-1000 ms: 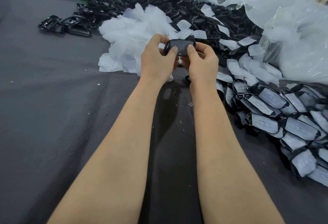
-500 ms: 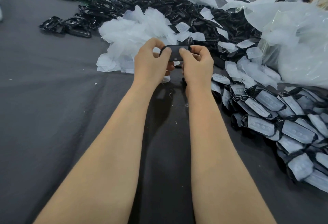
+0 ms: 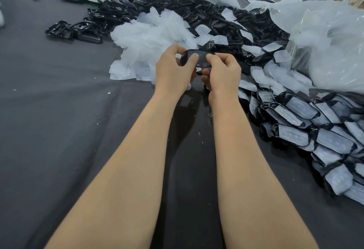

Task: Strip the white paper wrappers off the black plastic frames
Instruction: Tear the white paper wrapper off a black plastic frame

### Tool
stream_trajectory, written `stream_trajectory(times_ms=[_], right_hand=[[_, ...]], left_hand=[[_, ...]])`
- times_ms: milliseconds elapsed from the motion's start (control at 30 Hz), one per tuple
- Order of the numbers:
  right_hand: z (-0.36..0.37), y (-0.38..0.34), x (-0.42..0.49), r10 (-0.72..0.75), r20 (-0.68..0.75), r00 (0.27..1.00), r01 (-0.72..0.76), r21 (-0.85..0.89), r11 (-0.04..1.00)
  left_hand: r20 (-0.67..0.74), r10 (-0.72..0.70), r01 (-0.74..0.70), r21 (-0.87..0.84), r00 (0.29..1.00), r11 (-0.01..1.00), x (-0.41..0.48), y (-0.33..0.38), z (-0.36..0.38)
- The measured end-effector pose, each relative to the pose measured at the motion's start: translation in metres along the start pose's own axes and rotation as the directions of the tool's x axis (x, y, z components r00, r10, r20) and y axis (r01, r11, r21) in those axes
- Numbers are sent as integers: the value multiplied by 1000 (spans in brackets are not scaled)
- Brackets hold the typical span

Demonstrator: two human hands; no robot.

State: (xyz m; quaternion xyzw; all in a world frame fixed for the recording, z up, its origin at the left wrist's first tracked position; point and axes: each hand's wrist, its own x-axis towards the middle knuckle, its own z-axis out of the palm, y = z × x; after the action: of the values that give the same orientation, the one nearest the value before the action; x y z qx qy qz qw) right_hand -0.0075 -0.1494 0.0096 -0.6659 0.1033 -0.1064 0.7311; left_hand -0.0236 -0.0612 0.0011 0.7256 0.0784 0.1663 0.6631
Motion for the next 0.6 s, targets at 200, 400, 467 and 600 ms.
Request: stream_trajectory(times_ms=[200, 400, 467, 600], right_hand=[[-2, 3, 0, -51, 21, 998, 52, -53, 997], [-1, 2, 2, -115, 151, 982, 141, -170, 975], [-2, 3, 3, -165, 149, 975, 195, -220, 956], [-4, 6, 2, -193, 110, 975, 215, -250, 944]], left_hand=[[6, -3, 3, 26, 1000, 1000, 1, 1, -1], [-37, -17, 17, 1, 999, 1000, 3, -1, -3], [-37, -24, 23, -31, 999, 999, 3, -2, -2], [-13, -44, 43, -66, 999, 997, 3, -3, 1]])
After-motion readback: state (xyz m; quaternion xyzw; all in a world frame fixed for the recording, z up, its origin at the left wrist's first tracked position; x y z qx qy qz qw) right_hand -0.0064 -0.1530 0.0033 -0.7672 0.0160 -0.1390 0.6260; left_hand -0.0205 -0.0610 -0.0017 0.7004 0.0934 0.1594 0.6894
